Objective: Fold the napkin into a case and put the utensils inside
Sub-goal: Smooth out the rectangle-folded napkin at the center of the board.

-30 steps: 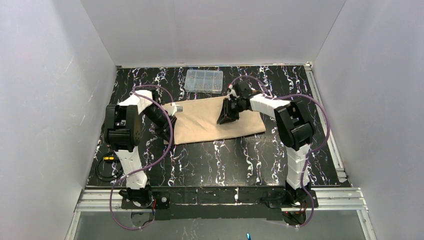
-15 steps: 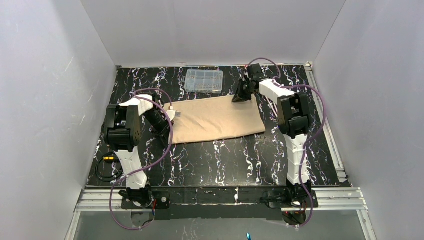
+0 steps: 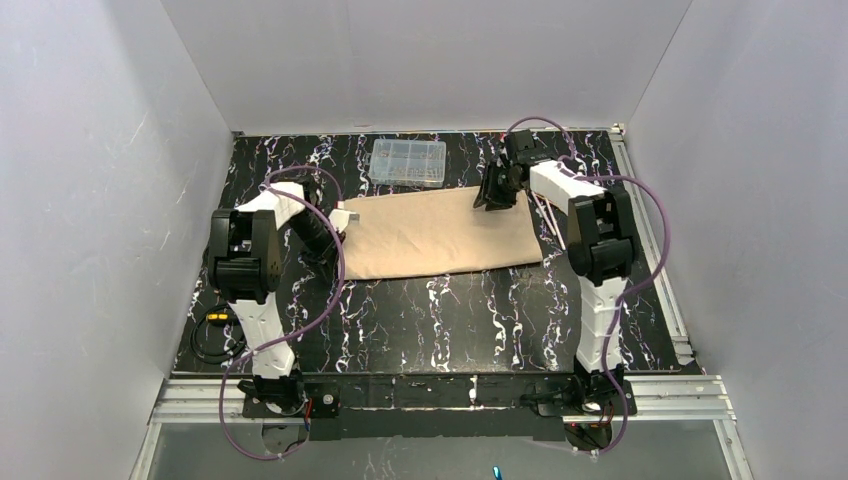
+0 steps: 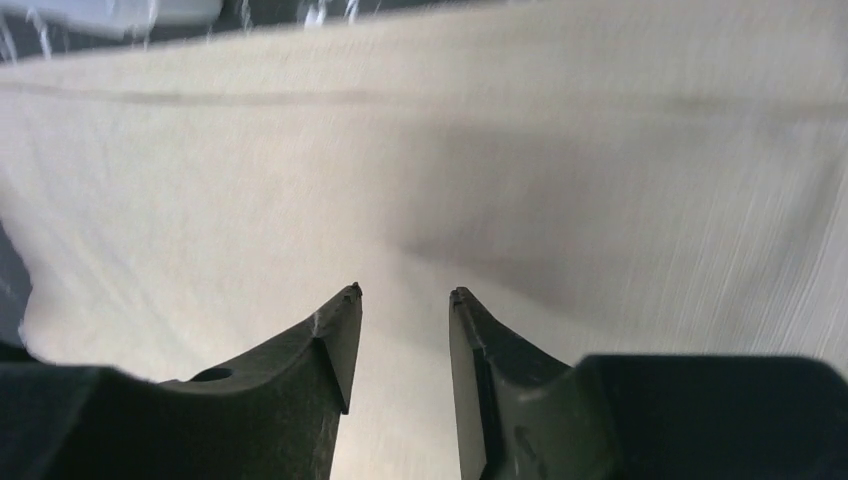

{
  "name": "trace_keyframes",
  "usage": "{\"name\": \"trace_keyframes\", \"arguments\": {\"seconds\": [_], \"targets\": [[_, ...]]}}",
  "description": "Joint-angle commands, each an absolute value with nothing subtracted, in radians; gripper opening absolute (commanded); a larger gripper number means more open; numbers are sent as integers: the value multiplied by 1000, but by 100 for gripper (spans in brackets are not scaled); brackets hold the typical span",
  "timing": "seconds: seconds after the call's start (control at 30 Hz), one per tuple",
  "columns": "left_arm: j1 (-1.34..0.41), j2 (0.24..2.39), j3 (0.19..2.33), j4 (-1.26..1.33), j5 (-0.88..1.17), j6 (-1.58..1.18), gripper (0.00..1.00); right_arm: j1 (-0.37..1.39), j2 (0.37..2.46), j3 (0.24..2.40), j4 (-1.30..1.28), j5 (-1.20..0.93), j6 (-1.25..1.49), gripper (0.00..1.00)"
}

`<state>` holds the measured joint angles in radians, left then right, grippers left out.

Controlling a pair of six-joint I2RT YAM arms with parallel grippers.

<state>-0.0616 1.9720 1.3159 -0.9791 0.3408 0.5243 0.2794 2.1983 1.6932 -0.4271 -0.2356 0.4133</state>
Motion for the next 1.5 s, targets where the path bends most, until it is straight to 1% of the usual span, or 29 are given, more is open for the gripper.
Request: {"name": "trace_keyframes", "arguments": {"seconds": [0.0,0.07,0.13,0.23,0.3,0.33,0.37,0.4,0.47,0.57,0.83,1.0,1.13,1.23,1.37,1.4,1.47], "targets": [[-57,1912,1396,-1105,422,557,1,320,1993,1574,-399,-259,420,48],[-58,1870,1424,-1176,479,573,5,333,1948,1535,-402,-259,425,49],[-67,1835,1445,-1223,516,579,7,344,1914,1493,-386,-282,442,48],[-99,1812,1471,-1253,584,553,8,367,1890,1425,-343,-375,477,38],[-138,1828,1487,-1251,625,519,8,388,1908,1407,-364,-428,471,27],[-161,1844,1497,-1240,631,499,7,399,1917,1403,-380,-449,459,19],[-182,1863,1498,-1217,625,479,7,408,1925,1400,-394,-462,448,17],[-200,1886,1498,-1188,614,459,6,414,1933,1396,-407,-477,442,11],[-214,1941,1508,-1139,596,420,4,419,1944,1390,-427,-501,434,4],[-213,2019,1528,-1110,554,404,2,421,1941,1368,-451,-504,421,1],[-212,2050,1430,-1007,409,440,0,415,2006,1317,-475,-521,391,1],[-212,2062,1419,-976,351,449,0,371,2047,1285,-481,-564,383,1],[-209,2068,1411,-959,311,470,0,332,2033,1256,-505,-536,366,1],[-202,2075,1400,-942,296,481,0,302,1997,1221,-480,-557,380,14],[-187,2089,1393,-935,290,488,0,253,1920,1192,-464,-606,393,34],[-184,2089,1393,-934,290,489,0,234,1898,1183,-461,-617,395,37],[-180,2089,1395,-931,289,492,0,194,1864,1171,-479,-618,392,38]]}}
